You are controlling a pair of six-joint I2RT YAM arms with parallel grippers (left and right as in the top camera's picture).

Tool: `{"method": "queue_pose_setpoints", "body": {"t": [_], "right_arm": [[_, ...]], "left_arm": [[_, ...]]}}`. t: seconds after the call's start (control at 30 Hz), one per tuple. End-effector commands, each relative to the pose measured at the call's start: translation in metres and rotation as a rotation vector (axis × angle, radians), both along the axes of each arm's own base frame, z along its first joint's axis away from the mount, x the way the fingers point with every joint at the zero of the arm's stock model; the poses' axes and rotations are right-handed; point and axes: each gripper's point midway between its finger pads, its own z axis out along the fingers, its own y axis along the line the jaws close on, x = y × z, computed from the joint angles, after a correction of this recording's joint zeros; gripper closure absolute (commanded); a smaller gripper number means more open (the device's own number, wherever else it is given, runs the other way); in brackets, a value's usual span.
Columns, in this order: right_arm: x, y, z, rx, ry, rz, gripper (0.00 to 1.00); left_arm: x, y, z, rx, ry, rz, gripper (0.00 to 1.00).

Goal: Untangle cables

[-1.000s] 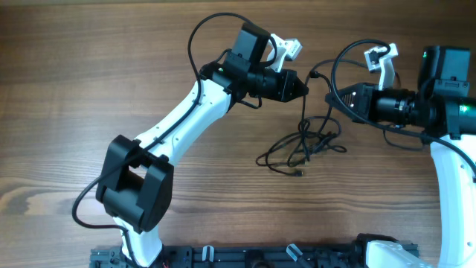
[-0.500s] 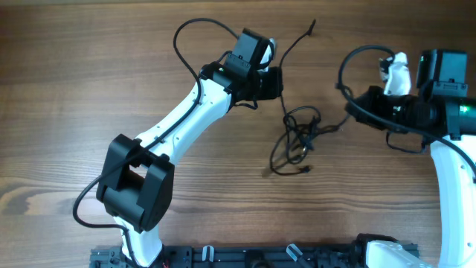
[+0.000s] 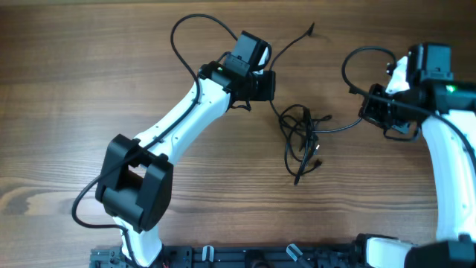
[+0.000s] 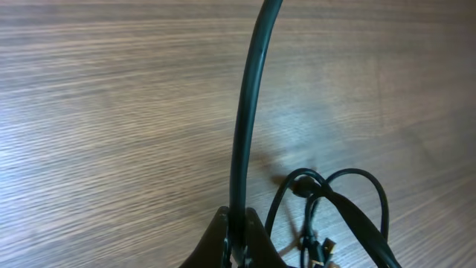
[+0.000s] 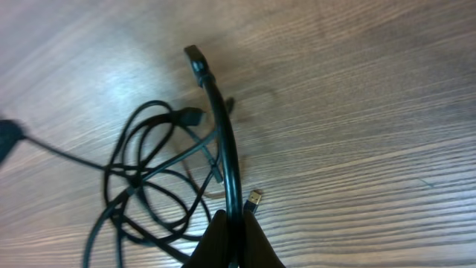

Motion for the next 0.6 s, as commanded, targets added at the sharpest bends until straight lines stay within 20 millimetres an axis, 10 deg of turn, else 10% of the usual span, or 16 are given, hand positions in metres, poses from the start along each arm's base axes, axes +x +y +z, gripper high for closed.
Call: {"method": "queue_pose_setpoints", "body": {"t": [0.0,0.2,0.57], "right_arm": [[0.005,-0.006,-0.02,-0.027,0.057,-0.018,0.96],[0.018,0.0,-0.03,0.005,0.049,0.03,0.96],[0.043,-0.041,0.053,0.08,-0.19,-0.047,0.96]], "left_arm": [[0.007,0.023,0.036,0.014,-0.093,0.025,0.96],[0.005,0.047,0.054,0.015,-0.088,0.072,0.96],[0.003,0.115,0.168,-0.123,-0.271,0.261,0.96]]}}
